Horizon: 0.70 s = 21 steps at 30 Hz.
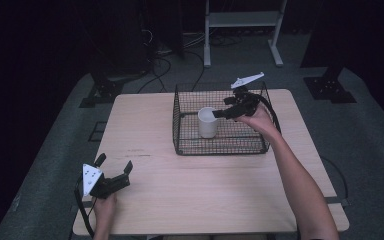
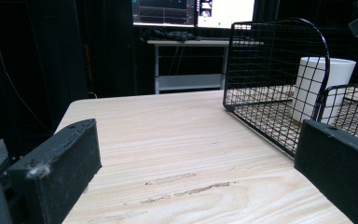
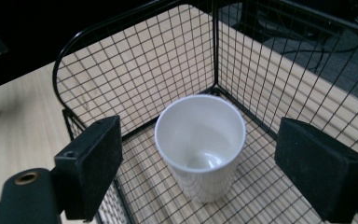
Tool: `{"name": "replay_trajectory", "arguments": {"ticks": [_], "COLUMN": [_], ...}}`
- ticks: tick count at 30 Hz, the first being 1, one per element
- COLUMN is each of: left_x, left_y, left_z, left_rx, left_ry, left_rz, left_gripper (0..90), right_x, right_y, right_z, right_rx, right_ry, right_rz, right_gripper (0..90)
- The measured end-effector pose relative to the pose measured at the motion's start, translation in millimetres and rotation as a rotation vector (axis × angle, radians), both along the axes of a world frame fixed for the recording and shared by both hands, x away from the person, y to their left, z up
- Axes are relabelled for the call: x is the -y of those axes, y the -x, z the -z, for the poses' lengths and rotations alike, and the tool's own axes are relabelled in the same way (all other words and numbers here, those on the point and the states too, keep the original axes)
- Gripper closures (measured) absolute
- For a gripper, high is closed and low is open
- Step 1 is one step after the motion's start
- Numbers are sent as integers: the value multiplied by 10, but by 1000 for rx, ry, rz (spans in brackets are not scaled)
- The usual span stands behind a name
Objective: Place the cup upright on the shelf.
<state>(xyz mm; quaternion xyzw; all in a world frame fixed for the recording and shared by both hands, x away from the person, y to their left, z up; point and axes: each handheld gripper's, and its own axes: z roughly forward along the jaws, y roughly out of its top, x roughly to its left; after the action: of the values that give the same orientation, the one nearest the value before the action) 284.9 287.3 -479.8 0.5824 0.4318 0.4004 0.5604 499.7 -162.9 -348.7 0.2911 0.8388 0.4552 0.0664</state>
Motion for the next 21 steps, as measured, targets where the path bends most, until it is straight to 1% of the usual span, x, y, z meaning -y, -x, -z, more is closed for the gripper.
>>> {"name": "replay_trajectory", "arguments": {"ticks": [2, 3, 6, 7, 8, 9, 16, 21], "left_x": [-1, -2, -4, -2, -2, 0, 5, 3], "left_y": [-1, -1, -3, -2, -2, -2, -3, -3], "left_z": [0, 0, 0, 0, 0, 0, 0, 0], "left_rx": [0, 0, -1, 0, 0, 0, 0, 0], "left_ry": [1, 2, 2, 1, 1, 0, -2, -1], "left_rz": [0, 0, 0, 0, 0, 0, -1, -1], "left_gripper": [0, 0, 0, 0, 0, 0, 0, 0], "right_x": [44, 44, 81, 106, 106, 129, 187, 210], "right_y": [53, 53, 122, 176, 176, 225, 316, 381], "right_z": [4, 4, 7, 6, 6, 11, 25, -17], "right_rx": [0, 0, -1, 4, 4, 7, 2, 1], "right_ry": [-14, -14, -22, -32, -32, -42, -32, -31], "right_rz": [-8, -8, -20, -32, -32, -41, -58, -71], "right_gripper": [142, 142, 143, 143, 143, 143, 143, 143]}}
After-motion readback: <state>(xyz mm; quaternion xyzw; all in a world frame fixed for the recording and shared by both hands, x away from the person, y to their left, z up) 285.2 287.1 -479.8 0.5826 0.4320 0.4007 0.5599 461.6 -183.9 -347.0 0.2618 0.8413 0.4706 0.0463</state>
